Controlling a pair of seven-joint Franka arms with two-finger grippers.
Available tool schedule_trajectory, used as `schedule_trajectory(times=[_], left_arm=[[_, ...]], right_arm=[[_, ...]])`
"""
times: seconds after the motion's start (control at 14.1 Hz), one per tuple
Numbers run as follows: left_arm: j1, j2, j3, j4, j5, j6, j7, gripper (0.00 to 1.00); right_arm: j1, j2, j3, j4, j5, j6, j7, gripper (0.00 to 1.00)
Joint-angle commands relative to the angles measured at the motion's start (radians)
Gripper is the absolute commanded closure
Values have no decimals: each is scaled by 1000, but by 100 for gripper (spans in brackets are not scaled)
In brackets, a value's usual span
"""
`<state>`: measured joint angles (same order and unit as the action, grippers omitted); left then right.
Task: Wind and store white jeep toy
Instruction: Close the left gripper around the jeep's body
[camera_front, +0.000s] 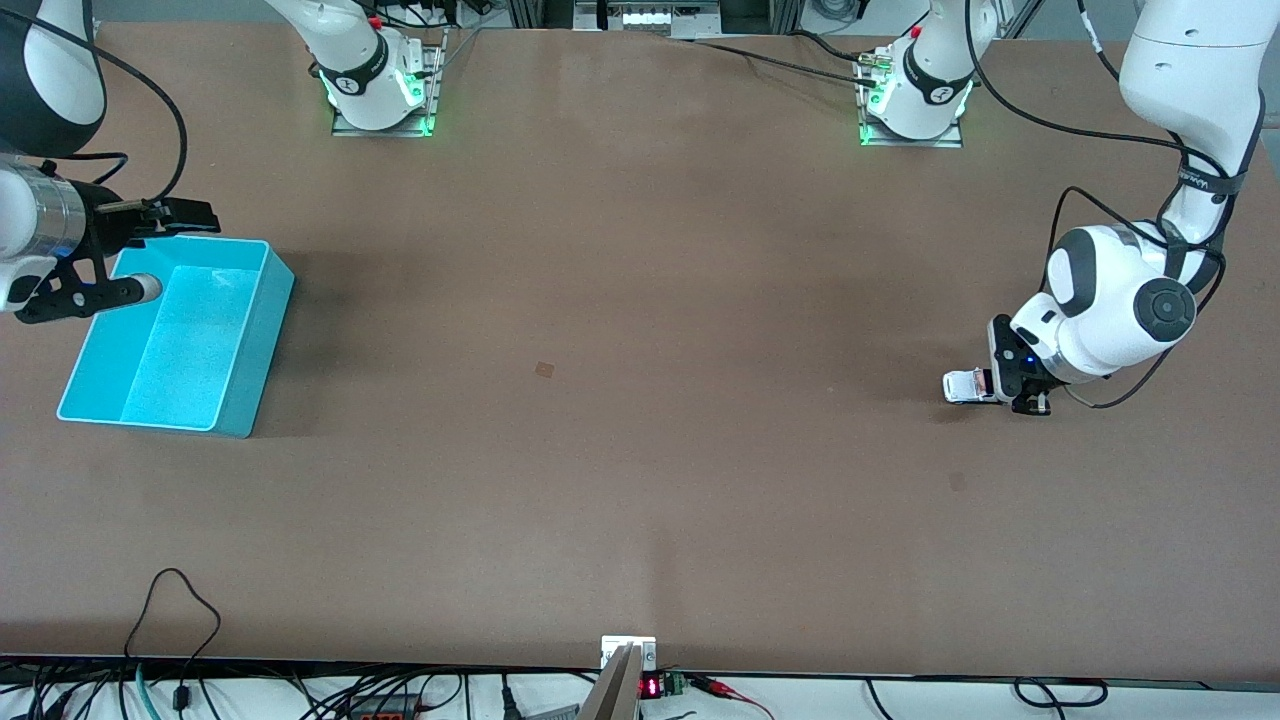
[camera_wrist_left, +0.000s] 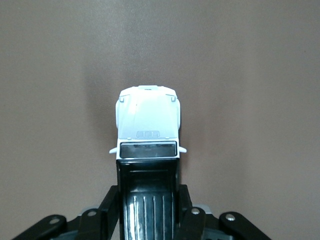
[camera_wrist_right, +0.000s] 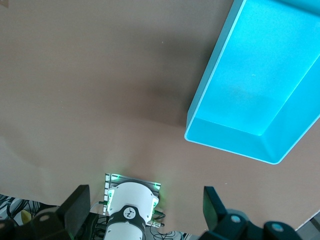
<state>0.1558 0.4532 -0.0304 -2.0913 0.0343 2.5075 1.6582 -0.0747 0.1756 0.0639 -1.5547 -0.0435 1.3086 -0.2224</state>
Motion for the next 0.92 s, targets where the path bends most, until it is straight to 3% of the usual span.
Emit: schedule_trajectory(times=[0.0, 0.35, 0.85], left_arm=[[13, -4, -13, -3, 19, -3, 12, 62], [13, -7, -13, -1, 19, -3, 8, 76], [17, -4, -13, -4, 18, -4, 12, 84]], right_arm=[[-2, 1, -1, 5, -6, -9, -15, 0], [-4, 8, -1, 5, -6, -9, -15, 0], [-5, 15, -3, 5, -6, -9, -15, 0]])
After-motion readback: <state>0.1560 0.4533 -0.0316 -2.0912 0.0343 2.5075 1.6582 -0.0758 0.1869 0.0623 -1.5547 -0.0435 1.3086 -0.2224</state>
